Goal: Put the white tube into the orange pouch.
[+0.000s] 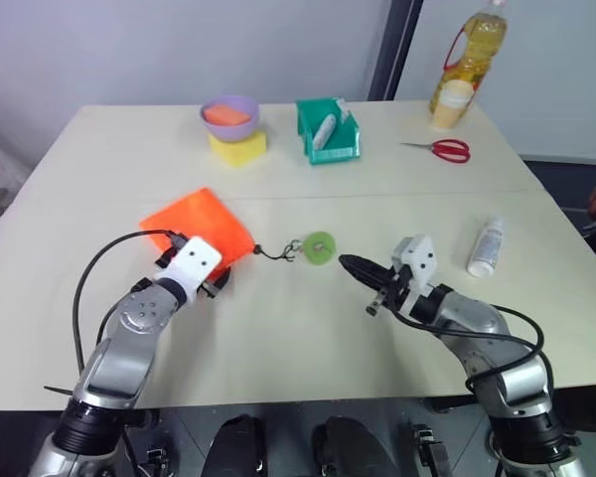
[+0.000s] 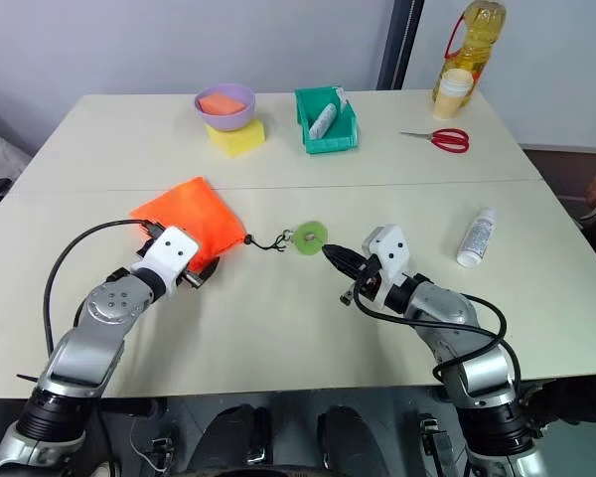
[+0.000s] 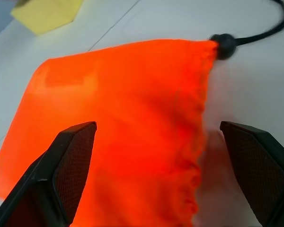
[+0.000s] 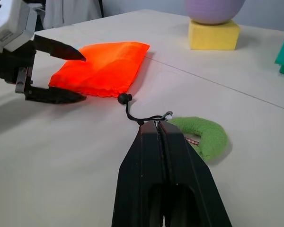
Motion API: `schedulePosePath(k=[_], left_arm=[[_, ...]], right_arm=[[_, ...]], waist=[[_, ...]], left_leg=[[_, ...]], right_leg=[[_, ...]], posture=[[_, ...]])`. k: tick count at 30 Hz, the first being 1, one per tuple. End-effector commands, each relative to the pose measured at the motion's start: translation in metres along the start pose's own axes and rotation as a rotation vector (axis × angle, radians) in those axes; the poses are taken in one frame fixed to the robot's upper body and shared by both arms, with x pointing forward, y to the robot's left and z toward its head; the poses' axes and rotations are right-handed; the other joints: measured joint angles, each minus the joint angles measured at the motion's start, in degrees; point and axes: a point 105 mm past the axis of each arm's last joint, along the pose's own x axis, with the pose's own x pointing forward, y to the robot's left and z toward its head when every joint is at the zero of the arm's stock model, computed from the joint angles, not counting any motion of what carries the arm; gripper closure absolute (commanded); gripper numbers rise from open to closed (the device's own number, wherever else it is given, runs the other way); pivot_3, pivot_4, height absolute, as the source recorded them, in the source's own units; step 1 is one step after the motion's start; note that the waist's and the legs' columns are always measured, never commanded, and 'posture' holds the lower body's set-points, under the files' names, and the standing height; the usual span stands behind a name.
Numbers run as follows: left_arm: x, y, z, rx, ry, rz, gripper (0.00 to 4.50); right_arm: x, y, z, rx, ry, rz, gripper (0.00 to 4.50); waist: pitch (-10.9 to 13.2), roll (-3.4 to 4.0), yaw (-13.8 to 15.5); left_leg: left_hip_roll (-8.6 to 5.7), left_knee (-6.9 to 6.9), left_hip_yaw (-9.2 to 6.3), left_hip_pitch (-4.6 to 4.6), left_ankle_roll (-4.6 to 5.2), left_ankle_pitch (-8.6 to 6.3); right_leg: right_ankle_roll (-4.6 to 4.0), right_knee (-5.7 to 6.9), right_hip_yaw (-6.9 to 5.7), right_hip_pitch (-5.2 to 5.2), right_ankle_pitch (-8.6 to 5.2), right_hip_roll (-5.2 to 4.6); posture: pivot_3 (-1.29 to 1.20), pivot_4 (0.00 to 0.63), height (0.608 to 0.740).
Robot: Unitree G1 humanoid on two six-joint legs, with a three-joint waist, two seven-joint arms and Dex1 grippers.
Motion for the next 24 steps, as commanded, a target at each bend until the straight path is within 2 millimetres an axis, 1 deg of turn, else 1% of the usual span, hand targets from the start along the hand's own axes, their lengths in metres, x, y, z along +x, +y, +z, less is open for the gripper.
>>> schedulePosePath(k=[1, 2, 3, 4, 5, 6, 7, 8, 10, 11, 16, 17, 20, 23, 24], left_arm=[[-0.001, 0.016, 0.009, -0.012, -0.034, 0.065, 0.55], [-0.001, 0.016, 0.009, -0.013, -0.036, 0.063, 0.62], [-0.001, 0.015, 0.009, -0.012, -0.039, 0.063, 1.19], [0.000, 0.015, 0.010, -0.013, -0.041, 0.063, 1.32], [0.000, 0.016, 0.010, -0.014, -0.044, 0.066, 1.80], [0.000, 0.016, 0.010, -0.014, -0.048, 0.068, 2.17], [0.000, 0.016, 0.011, -0.015, -0.050, 0.070, 2.81], [0.000, 0.016, 0.011, -0.015, -0.052, 0.073, 3.23], [0.000, 0.017, 0.012, -0.017, -0.059, 0.081, 4.25], [0.000, 0.018, 0.013, -0.020, -0.064, 0.085, 4.38], [0.000, 0.020, 0.016, -0.057, -0.085, 0.095, 4.38], [0.000, 0.020, 0.016, -0.077, -0.089, 0.098, 4.38], [-0.002, 0.023, 0.027, -0.182, -0.147, 0.106, 4.38], [-0.003, 0.023, 0.034, -0.240, -0.192, 0.095, 4.50], [-0.004, 0.023, 0.036, -0.257, -0.201, 0.091, 4.50]], right_arm=[[0.000, 0.005, 0.013, -0.032, -0.048, 0.013, 4.50], [0.001, 0.006, 0.012, -0.031, -0.049, 0.013, 4.50], [0.001, 0.006, 0.012, -0.031, -0.050, 0.013, 4.50], [0.001, 0.006, 0.012, -0.031, -0.050, 0.013, 4.50], [0.001, 0.006, 0.012, -0.032, -0.051, 0.013, 4.50], [0.001, 0.006, 0.012, -0.032, -0.052, 0.013, 4.50], [0.001, 0.006, 0.012, -0.032, -0.052, 0.012, 4.50], [0.001, 0.006, 0.012, -0.033, -0.052, 0.012, 4.50], [0.002, 0.006, 0.012, -0.035, -0.051, 0.012, 4.50], [0.002, 0.006, 0.012, -0.035, -0.051, 0.012, 4.50], [0.002, 0.005, 0.010, -0.033, -0.043, 0.008, 4.50], [0.002, 0.004, 0.009, -0.031, -0.034, 0.002, 4.50], [0.000, -0.006, 0.004, -0.015, -0.012, -0.043, 4.50], [-0.005, -0.019, 0.001, -0.010, 0.018, -0.110, 3.68], [-0.008, -0.026, 0.001, -0.007, 0.022, -0.144, 3.20]], waist=[[0.00, 0.00, 0.01], [0.00, 0.00, 0.01], [0.00, 0.00, 0.02], [0.00, 0.00, 0.02], [0.00, 0.00, -0.02], [0.00, 0.00, -0.03], [0.00, 0.00, -0.03], [0.00, 0.00, -0.01], [0.00, 0.00, 0.01], [0.00, 0.00, 0.01], [0.00, 0.00, 0.03], [0.00, 0.00, 0.01], [0.00, 0.00, 0.04], [0.00, 0.00, 0.05], [0.00, 0.00, 0.05]], left_leg=[[0.00, 0.01, 0.00, 0.00, 0.00, 0.00], [0.00, 0.00, 0.00, 0.00, 0.00, 0.00], [0.00, 0.01, 0.00, 0.00, 0.00, 0.00], [0.00, 0.01, 0.00, 0.00, 0.00, 0.00], [0.00, 0.01, 0.00, 0.00, 0.00, 0.00], [0.00, 0.01, 0.00, 0.00, 0.00, 0.00], [0.00, 0.01, 0.00, 0.00, -0.01, 0.00], [0.00, 0.01, 0.00, 0.00, -0.01, 0.00], [0.00, 0.01, 0.00, 0.00, -0.01, 0.00], [0.00, 0.01, 0.00, 0.00, 0.00, 0.00], [0.00, 0.02, 0.00, 0.00, 0.00, 0.00], [0.00, 0.02, 0.00, 0.00, -0.01, 0.00], [0.00, 0.02, 0.00, 0.00, -0.01, 0.00], [0.00, 0.04, 0.00, 0.00, -0.01, 0.01], [0.00, 0.04, 0.00, 0.00, -0.04, 0.02]], right_leg=[[0.00, 0.00, 0.00, 0.00, 0.00, 0.00], [0.00, 0.00, 0.00, 0.00, 0.00, -0.01], [0.00, 0.00, 0.00, 0.01, 0.00, 0.00], [0.00, 0.00, 0.00, 0.00, 0.00, 0.00], [0.00, 0.00, 0.00, 0.00, 0.00, 0.00], [0.00, 0.01, 0.00, 0.00, 0.00, 0.00], [0.00, 0.02, 0.00, -0.01, 0.00, 0.00], [0.00, 0.02, 0.00, -0.01, 0.00, 0.00], [0.00, 0.02, 0.00, 0.00, 0.00, 0.00], [0.00, 0.02, 0.00, 0.00, 0.00, 0.00], [0.00, 0.02, 0.00, 0.00, 0.00, 0.00], [0.00, 0.02, 0.00, 0.00, 0.00, 0.00], [0.00, 0.03, -0.01, 0.01, 0.00, 0.00], [0.00, 0.03, -0.01, 0.01, 0.00, 0.00], [0.00, 0.04, -0.01, 0.01, 0.00, 0.00]], posture=[[0.00, 0.150, 0.740], [0.00, 0.150, 0.740], [0.00, 0.150, 0.740], [0.00, 0.150, 0.740], [0.00, 0.150, 0.740], [0.00, 0.150, 0.740], [0.00, 0.150, 0.740], [0.00, 0.150, 0.740], [0.00, 0.150, 0.740], [0.00, 0.150, 0.740], [0.00, 0.150, 0.740], [0.00, 0.150, 0.740], [0.00, 0.150, 0.740], [0.00, 0.150, 0.740], [0.00, 0.150, 0.740]])
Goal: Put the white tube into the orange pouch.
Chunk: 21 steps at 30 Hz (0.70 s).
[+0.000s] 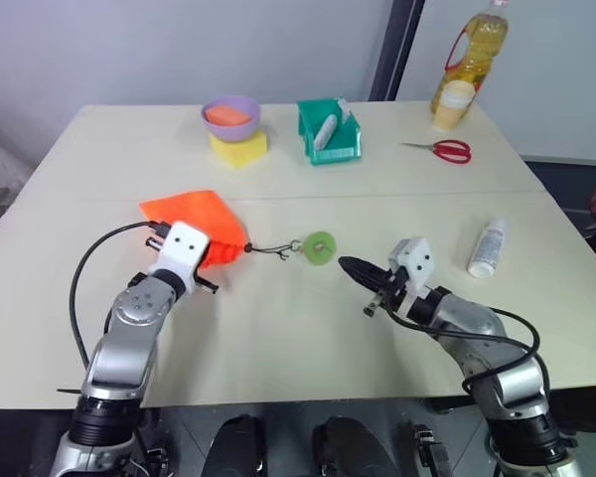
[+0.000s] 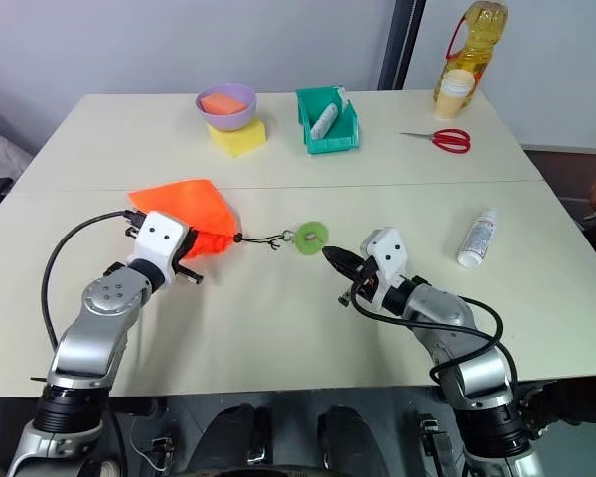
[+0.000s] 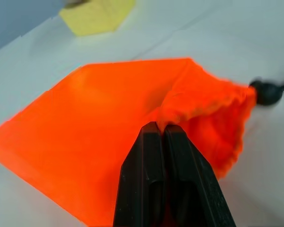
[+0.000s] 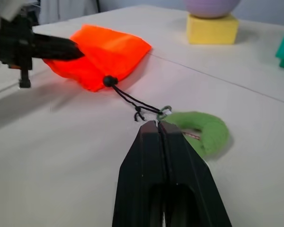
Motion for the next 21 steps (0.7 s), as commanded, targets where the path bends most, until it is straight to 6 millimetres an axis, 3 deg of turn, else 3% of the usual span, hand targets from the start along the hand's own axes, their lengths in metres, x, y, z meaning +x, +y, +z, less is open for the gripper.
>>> schedulePosePath(k=[1, 6, 7, 15, 21], left_arm=[[-0.005, 0.007, 0.021, -0.038, -0.084, 0.015, 4.50], [-0.006, 0.003, 0.016, -0.041, -0.063, -0.017, 4.50], [-0.006, 0.003, 0.015, -0.041, -0.061, -0.018, 4.50], [-0.004, 0.000, 0.012, -0.074, -0.059, -0.026, 4.50], [-0.003, -0.007, 0.011, -0.069, -0.057, -0.058, 4.50]], right_arm=[[-0.010, -0.026, 0.008, -0.017, -0.007, -0.120, 2.61], [-0.035, -0.079, 0.004, -0.043, 0.061, -0.413, 0.29], [-0.039, -0.085, 0.005, -0.041, 0.065, -0.450, 0.09], [-0.085, -0.139, -0.003, 0.016, 0.152, -0.860, 0.09], [-0.100, -0.154, -0.010, 0.025, 0.205, -1.048, 0.09]], waist=[[0.00, 0.00, 0.01], [0.00, 0.00, 0.01], [0.00, 0.00, 0.00], [0.00, 0.00, -0.02], [-0.01, 0.01, -0.12]], left_leg=[[0.00, 0.00, 0.00, 0.00, -0.03, 0.02], [-0.01, 0.01, 0.00, 0.00, -0.17, 0.10], [-0.01, 0.01, 0.00, 0.01, -0.18, 0.10], [-0.01, -0.01, 0.02, 0.00, -0.26, 0.15], [-0.01, -0.03, 0.04, 0.00, -0.37, 0.21]], right_leg=[[0.00, 0.00, 0.00, 0.00, 0.00, 0.00], [0.00, 0.00, 0.00, 0.00, 0.00, 0.00], [0.00, 0.01, 0.00, 0.01, 0.00, 0.00], [0.00, 0.02, 0.02, -0.01, 0.00, 0.01], [0.00, 0.03, 0.04, -0.05, 0.00, 0.03]], posture=[[0.00, 0.150, 0.740], [0.00, 0.150, 0.740], [0.00, 0.150, 0.740], [0.00, 0.150, 0.740], [0.00, 0.150, 0.740]])
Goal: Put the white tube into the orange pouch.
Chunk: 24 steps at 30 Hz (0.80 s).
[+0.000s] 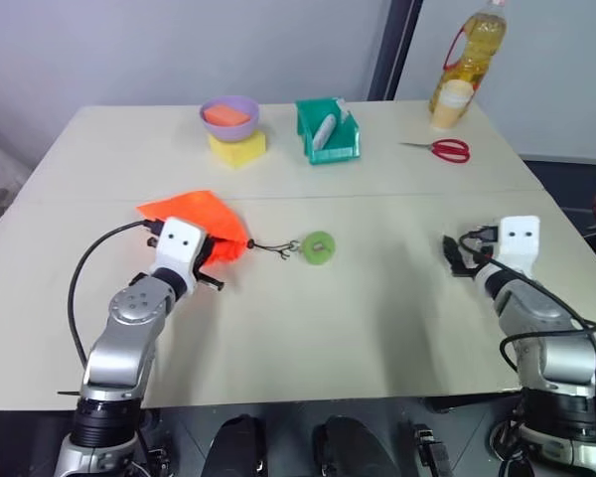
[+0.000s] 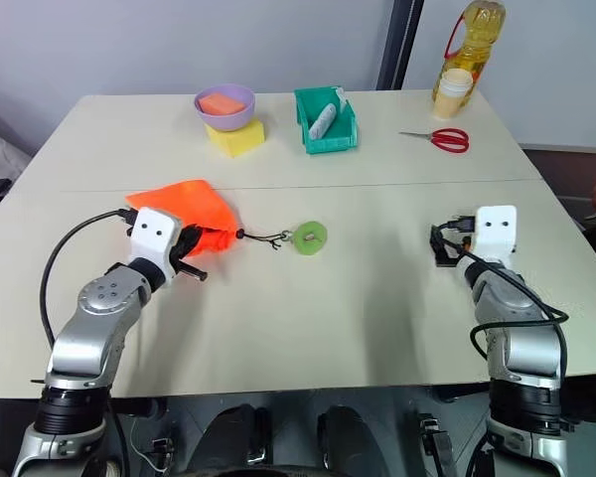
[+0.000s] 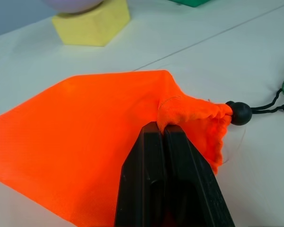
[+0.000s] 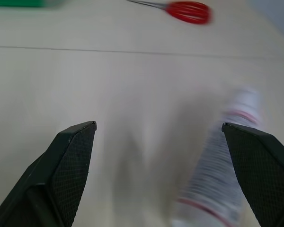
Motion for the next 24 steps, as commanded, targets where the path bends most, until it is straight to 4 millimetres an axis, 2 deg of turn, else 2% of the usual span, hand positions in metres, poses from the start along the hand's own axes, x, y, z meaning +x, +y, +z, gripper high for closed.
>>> schedulePosePath(k=[1, 9, 12, 17, 19, 21, 23, 24], left_arm=[[-0.001, -0.003, 0.010, 0.009, -0.040, -0.010, 4.50], [-0.001, -0.006, 0.011, 0.004, -0.050, -0.017, 4.50], [-0.002, -0.005, 0.011, 0.003, -0.050, -0.014, 4.50], [-0.002, -0.003, 0.010, 0.003, -0.048, -0.008, 4.50], [-0.002, -0.003, 0.010, 0.003, -0.048, -0.007, 4.50], [-0.002, -0.002, 0.011, 0.002, -0.054, -0.006, 4.50], [-0.002, -0.001, 0.013, 0.000, -0.062, -0.006, 4.50], [-0.002, 0.000, 0.014, -0.003, -0.068, -0.009, 4.50]], right_arm=[[0.001, -0.012, 0.005, -0.005, -0.007, -0.104, 0.09], [0.007, -0.013, -0.017, 0.135, 0.113, -0.176, 0.09], [0.007, -0.014, -0.019, 0.150, 0.134, -0.187, 0.80], [0.007, -0.013, -0.019, 0.148, 0.136, -0.186, 3.20], [0.007, -0.012, -0.018, 0.138, 0.132, -0.183, 3.20], [0.008, -0.006, -0.007, 0.073, 0.082, -0.145, 3.20], [0.008, 0.004, 0.007, -0.006, 0.018, -0.080, 3.20], [0.007, 0.018, 0.017, -0.052, -0.035, 0.015, 3.20]], waist=[[0.00, 0.00, 0.00], [0.00, 0.01, 0.01], [0.00, 0.01, 0.01], [0.00, 0.01, -0.13], [-0.01, 0.01, -0.11], [-0.01, 0.01, -0.11], [0.00, 0.02, -0.13], [0.00, 0.02, -0.16]], left_leg=[[0.00, 0.00, 0.00, 0.00, 0.00, 0.00], [0.00, -0.01, 0.01, -0.01, -0.01, 0.01], [0.00, -0.01, 0.02, -0.01, -0.01, 0.01], [0.00, -0.01, 0.02, 0.00, -0.01, 0.01], [0.00, -0.01, 0.02, 0.00, -0.01, 0.01], [0.00, -0.01, 0.02, 0.00, -0.02, 0.01], [0.00, -0.01, 0.03, -0.01, -0.01, 0.01], [0.00, -0.01, 0.05, -0.01, -0.01, 0.01]], right_leg=[[0.00, 0.00, 0.00, 0.00, 0.00, 0.00], [0.00, 0.01, 0.01, 0.00, 0.00, 0.01], [0.00, 0.01, 0.01, -0.01, 0.00, 0.01], [0.00, 0.01, 0.02, -0.01, 0.00, 0.01], [0.00, 0.02, 0.02, -0.01, 0.00, 0.01], [0.00, 0.01, 0.02, -0.01, 0.00, 0.02], [0.00, 0.01, 0.04, -0.03, 0.00, 0.02], [0.00, 0.01, 0.05, -0.04, 0.00, 0.02]], posture=[[0.00, 0.150, 0.740], [0.00, 0.150, 0.740], [0.00, 0.150, 0.740], [0.00, 0.150, 0.740], [0.00, 0.150, 0.740], [0.00, 0.150, 0.740], [0.00, 0.150, 0.740], [0.00, 0.150, 0.740]])
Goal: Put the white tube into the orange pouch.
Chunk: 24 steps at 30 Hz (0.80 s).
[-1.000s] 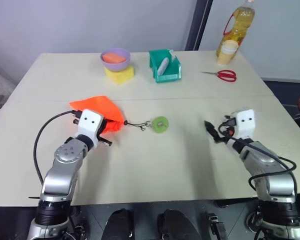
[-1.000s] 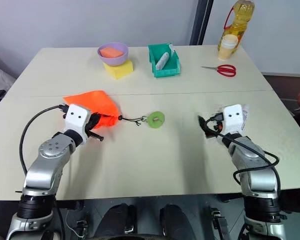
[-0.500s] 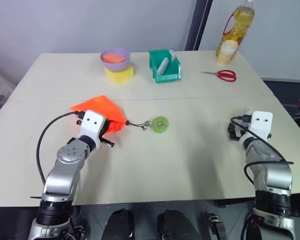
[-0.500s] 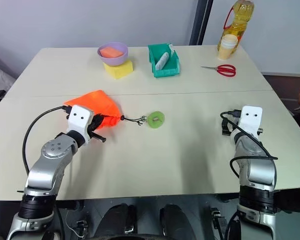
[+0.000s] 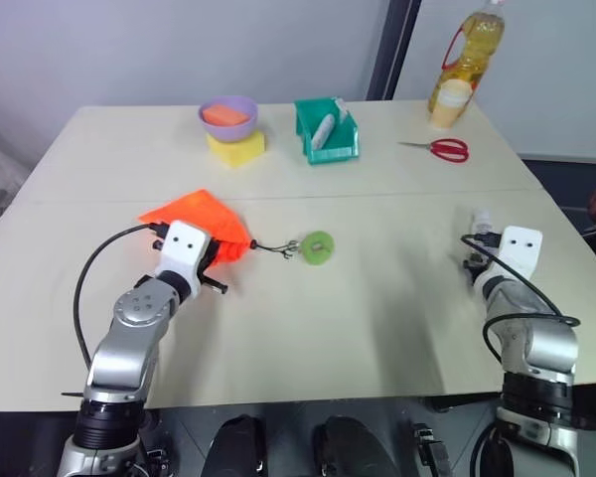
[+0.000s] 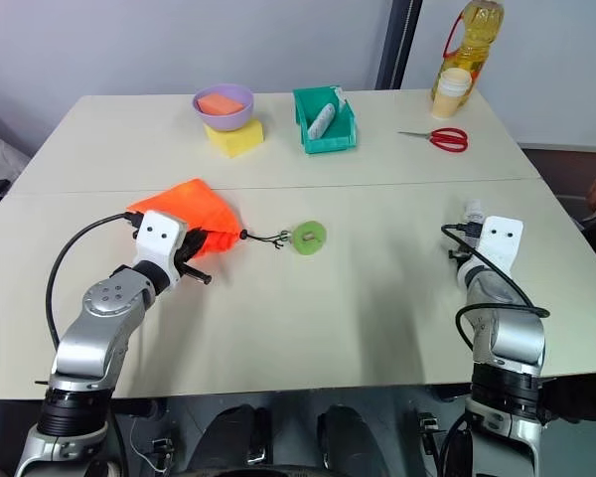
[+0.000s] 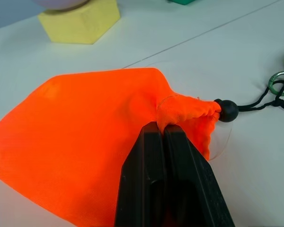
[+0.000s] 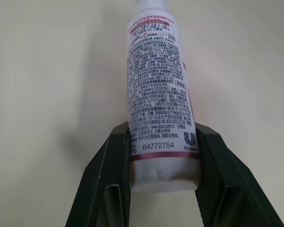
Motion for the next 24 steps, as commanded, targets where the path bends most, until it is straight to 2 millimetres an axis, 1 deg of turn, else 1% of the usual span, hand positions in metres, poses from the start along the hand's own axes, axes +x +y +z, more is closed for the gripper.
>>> schedulePosePath(k=[1, 2, 4, 6, 8, 11, 14, 17, 21, 24], left_arm=[[-0.002, 0.004, 0.017, 0.003, -0.076, -0.005, 4.50], [-0.003, 0.003, 0.020, -0.015, -0.090, -0.025, 4.50], [-0.005, -0.001, 0.023, -0.053, -0.111, -0.082, 4.50], [-0.009, -0.006, 0.026, -0.088, -0.127, -0.145, 4.50], [-0.012, -0.005, 0.028, -0.149, -0.140, -0.162, 4.50], [-0.016, 0.003, 0.030, -0.215, -0.149, -0.156, 4.50], [-0.019, 0.009, 0.030, -0.240, -0.143, -0.159, 4.50], [-0.022, 0.013, 0.029, -0.245, -0.134, -0.162, 4.50], [-0.026, 0.016, 0.026, -0.275, -0.111, -0.196, 4.50], [-0.026, 0.024, 0.023, -0.297, -0.096, -0.175, 4.50]], right_arm=[[-0.017, 0.037, 0.047, -0.135, -0.228, 0.229, 3.20], [-0.027, 0.059, 0.053, -0.185, -0.274, 0.365, 3.20], [-0.053, 0.097, 0.054, -0.277, -0.330, 0.627, 3.20], [-0.079, 0.124, 0.051, -0.326, -0.361, 0.823, 3.20], [-0.095, 0.141, 0.050, -0.328, -0.374, 0.936, 3.20], [-0.118, 0.164, 0.043, -0.368, -0.380, 1.113, 3.20], [-0.129, 0.180, 0.033, -0.424, -0.357, 1.229, 3.20], [-0.136, 0.190, 0.026, -0.482, -0.336, 1.307, 3.20], [-0.138, 0.211, 0.018, -0.549, -0.327, 1.347, 3.20], [-0.143, 0.228, 0.014, -0.558, -0.320, 1.373, 3.20]], waist=[[0.01, 0.02, -0.02], [0.04, 0.06, -0.03], [0.05, 0.07, -0.18], [0.05, 0.07, -0.14], [0.05, 0.07, 0.01], [0.06, 0.04, 0.25], [0.06, 0.04, 0.19], [0.06, 0.03, 0.12], [0.06, 0.03, -0.05], [0.06, 0.03, -0.04]], left_leg=[[0.00, 0.00, 0.00, 0.00, 0.00, 0.00], [0.00, -0.01, 0.00, 0.00, 0.00, 0.00], [0.02, -0.04, 0.00, -0.02, 0.00, 0.00], [0.04, -0.08, -0.01, -0.01, 0.00, 0.00], [0.07, -0.09, -0.02, -0.01, 0.00, 0.00], [0.04, 0.00, -0.02, -0.03, 0.01, -0.01], [0.02, 0.07, -0.03, -0.02, 0.30, -0.17], [0.02, 0.09, -0.03, -0.01, 0.29, -0.17], [0.04, 0.07, -0.04, 0.00, 0.28, -0.16], [0.04, 0.06, -0.05, 0.00, 0.20, -0.11]], right_leg=[[0.00, 0.00, 0.00, 0.00, 0.00, 0.01], [0.00, 0.00, 0.00, -0.01, 0.00, 0.01], [0.00, 0.00, 0.01, -0.04, 0.00, 0.04], [0.01, -0.02, 0.00, -0.03, -0.01, 0.07], [0.01, -0.06, -0.01, -0.02, -0.01, 0.10], [0.01, -0.06, -0.02, 0.03, -0.01, 0.02], [0.05, -0.06, -0.03, 0.07, 0.02, -0.02], [0.05, -0.05, -0.03, 0.06, 0.02, -0.02], [0.05, -0.05, -0.04, 0.04, 0.02, -0.01], [0.04, -0.05, -0.04, 0.02, 0.02, -0.01]], posture=[[0.00, 0.150, 0.740], [0.00, 0.150, 0.740], [0.00, 0.150, 0.740], [0.00, 0.150, 0.740], [0.00, 0.150, 0.740], [0.00, 0.150, 0.740], [0.00, 0.150, 0.740], [0.00, 0.150, 0.740], [0.00, 0.150, 0.740], [0.00, 0.150, 0.740]])
